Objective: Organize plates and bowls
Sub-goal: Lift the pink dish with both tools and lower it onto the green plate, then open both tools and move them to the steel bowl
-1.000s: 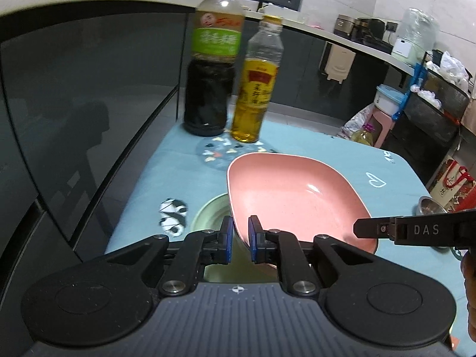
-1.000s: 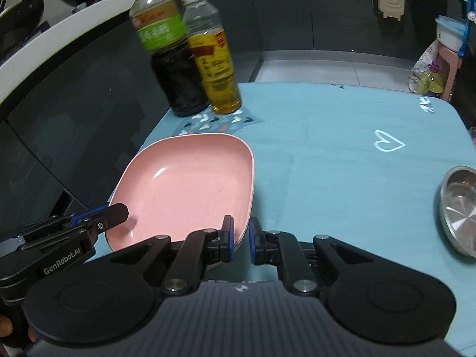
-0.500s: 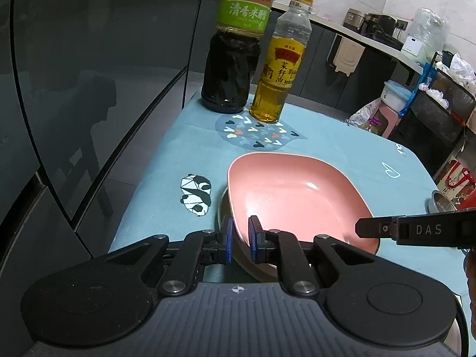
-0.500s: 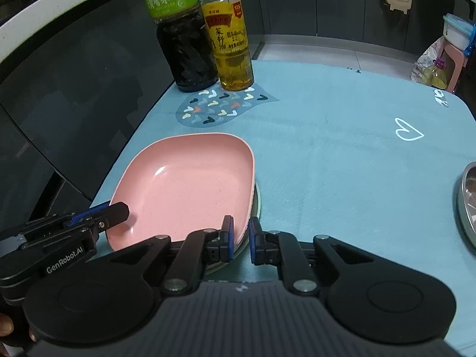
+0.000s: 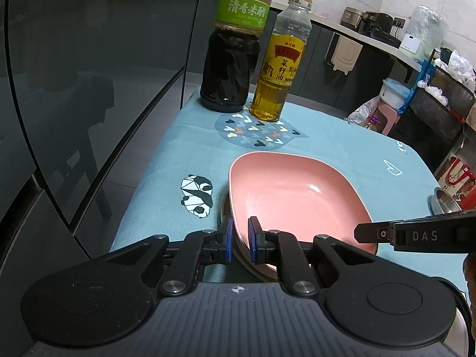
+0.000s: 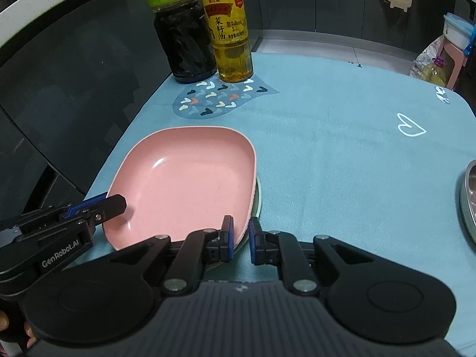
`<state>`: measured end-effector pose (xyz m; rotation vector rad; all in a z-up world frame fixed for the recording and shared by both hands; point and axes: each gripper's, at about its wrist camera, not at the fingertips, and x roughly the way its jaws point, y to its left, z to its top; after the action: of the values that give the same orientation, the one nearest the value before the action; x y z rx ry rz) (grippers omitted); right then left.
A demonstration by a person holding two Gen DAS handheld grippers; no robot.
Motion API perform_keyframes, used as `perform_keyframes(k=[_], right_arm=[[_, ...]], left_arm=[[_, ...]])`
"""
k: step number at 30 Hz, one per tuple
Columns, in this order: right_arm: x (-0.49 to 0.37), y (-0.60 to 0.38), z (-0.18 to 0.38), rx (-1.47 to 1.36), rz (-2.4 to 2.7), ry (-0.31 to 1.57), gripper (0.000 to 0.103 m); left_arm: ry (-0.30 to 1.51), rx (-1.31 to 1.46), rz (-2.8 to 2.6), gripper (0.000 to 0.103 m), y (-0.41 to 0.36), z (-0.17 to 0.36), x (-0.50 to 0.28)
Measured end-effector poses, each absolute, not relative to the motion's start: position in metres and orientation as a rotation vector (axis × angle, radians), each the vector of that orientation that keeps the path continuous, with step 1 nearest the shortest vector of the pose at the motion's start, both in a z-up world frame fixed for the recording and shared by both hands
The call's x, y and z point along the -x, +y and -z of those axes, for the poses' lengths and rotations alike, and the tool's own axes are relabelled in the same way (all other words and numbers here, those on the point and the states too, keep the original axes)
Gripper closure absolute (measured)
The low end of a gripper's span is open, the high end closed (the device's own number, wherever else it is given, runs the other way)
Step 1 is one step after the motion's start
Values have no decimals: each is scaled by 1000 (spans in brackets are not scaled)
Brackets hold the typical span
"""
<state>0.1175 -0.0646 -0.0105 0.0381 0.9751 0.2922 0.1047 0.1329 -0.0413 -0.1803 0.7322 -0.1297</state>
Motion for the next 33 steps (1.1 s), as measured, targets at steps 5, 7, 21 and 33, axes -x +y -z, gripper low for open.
perform_keyframes(k=[5,7,21,33], right_arm=[[-118,-68,12,-54,-299,982,103],[-118,-69,11,-63,-300,981,103],[-106,-101,-3,-108,-282,929,103],[-94,-171,-10,-170,-177,879,103]], left_arm=[[750,178,134,92,133,44,-105],[754,175,126,89,133,43,-105],[701,207,110,86,130,18,-96],[719,141,236,85,56,-2,-96]])
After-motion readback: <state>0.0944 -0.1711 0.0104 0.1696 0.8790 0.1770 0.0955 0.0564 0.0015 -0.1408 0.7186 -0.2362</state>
